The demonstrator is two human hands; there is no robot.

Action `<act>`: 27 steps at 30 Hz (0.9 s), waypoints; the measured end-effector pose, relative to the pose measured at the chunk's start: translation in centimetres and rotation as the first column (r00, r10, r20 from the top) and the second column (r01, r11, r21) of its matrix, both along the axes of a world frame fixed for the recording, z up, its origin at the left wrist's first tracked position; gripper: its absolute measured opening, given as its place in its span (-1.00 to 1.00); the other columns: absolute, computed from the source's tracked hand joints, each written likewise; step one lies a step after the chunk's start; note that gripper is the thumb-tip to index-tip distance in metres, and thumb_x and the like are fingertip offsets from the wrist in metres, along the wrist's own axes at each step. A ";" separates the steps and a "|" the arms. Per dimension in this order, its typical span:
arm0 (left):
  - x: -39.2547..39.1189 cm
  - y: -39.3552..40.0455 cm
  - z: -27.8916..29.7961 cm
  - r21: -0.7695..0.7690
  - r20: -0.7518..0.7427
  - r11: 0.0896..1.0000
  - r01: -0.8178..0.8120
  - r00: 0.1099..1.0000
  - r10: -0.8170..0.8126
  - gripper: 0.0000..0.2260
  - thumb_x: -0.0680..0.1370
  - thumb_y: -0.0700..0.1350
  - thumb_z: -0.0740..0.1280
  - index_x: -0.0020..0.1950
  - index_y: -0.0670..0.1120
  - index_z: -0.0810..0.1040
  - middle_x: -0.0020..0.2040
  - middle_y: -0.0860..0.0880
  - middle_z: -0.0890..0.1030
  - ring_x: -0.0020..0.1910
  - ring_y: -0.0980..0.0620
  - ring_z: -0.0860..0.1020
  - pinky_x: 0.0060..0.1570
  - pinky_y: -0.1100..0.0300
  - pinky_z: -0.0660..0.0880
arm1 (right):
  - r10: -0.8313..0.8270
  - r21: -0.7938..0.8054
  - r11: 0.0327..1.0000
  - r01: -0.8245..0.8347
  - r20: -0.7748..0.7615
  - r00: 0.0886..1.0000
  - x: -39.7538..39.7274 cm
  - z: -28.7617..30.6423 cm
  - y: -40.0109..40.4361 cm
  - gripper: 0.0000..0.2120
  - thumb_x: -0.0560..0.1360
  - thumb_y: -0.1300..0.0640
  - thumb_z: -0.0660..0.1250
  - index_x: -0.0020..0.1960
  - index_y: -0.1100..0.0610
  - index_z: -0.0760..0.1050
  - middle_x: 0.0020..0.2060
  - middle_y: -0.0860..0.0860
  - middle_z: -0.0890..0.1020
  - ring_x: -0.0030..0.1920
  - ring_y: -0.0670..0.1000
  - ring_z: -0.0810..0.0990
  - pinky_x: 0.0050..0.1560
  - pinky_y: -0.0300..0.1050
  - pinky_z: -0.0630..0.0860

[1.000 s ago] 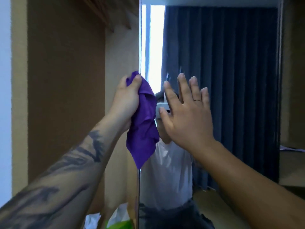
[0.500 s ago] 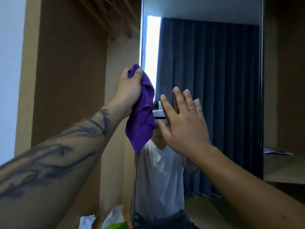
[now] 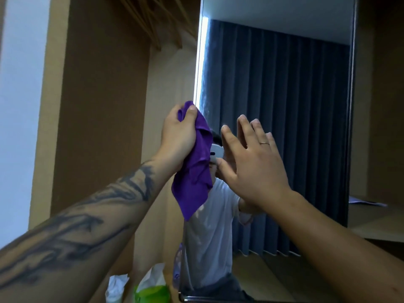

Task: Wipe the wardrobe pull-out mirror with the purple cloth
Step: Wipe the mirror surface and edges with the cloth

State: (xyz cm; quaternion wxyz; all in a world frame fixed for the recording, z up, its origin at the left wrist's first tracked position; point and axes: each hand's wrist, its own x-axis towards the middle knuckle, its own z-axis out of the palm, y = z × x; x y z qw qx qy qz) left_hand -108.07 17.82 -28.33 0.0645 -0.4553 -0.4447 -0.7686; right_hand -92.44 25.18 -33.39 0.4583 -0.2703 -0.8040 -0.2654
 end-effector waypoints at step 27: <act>-0.4 -0.1 -12.5 -0.091 0.011 0.995 -0.036 0.999 0.037 -0.82 0.72 0.09 0.27 0.19 0.07 0.63 -0.07 0.23 0.69 -0.07 0.32 0.62 -0.04 0.37 0.46 | 0.060 0.113 0.992 -0.050 -0.083 0.995 -0.7 -6.0 3.3 -0.33 0.66 -0.24 0.13 0.69 -0.03 0.10 0.69 0.11 0.00 0.68 0.19 -0.10 0.63 0.25 -0.15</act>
